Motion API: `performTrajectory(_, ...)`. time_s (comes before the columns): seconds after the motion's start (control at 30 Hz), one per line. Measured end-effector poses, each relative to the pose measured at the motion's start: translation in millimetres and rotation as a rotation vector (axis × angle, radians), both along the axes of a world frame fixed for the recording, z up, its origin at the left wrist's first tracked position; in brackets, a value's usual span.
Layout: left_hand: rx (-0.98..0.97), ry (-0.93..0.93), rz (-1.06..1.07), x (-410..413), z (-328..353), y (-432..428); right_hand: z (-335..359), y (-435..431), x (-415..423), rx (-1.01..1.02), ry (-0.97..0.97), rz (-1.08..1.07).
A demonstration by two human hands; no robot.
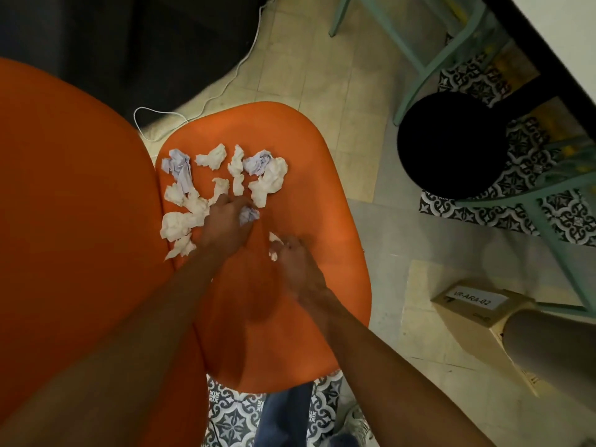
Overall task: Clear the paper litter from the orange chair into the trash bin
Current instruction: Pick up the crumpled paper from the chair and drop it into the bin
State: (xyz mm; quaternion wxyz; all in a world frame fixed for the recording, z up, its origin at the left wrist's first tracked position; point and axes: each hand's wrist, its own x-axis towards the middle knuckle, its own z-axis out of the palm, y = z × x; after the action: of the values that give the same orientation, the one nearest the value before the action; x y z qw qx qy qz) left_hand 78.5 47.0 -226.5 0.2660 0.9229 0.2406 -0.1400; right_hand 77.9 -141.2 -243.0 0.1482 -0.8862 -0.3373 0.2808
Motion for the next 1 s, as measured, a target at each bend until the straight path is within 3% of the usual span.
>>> performTrajectory(0.13, -0.013, -0.105, 0.026, -11.0, 31.0, -23.7, 32.3, -26.8, -16.9, 0.219, 0.08, -0.41)
performTrajectory(0.3, -0.047, -0.225, 0.053, -18.5, 84.0, -71.0, 89.2, -66.4, -29.4, 0.466, 0.067, -0.749)
performTrajectory(0.67, -0.24, -0.427, -0.013, -49.9, 188.6, -239.3, 212.7, -231.5, -63.0, 0.693, -0.046, -1.052)
performTrajectory(1.0, -0.409, -0.41, -0.157, -87.6, 231.7, -429.4, 247.5, -416.7, -115.2, 0.737, -0.138, -1.251)
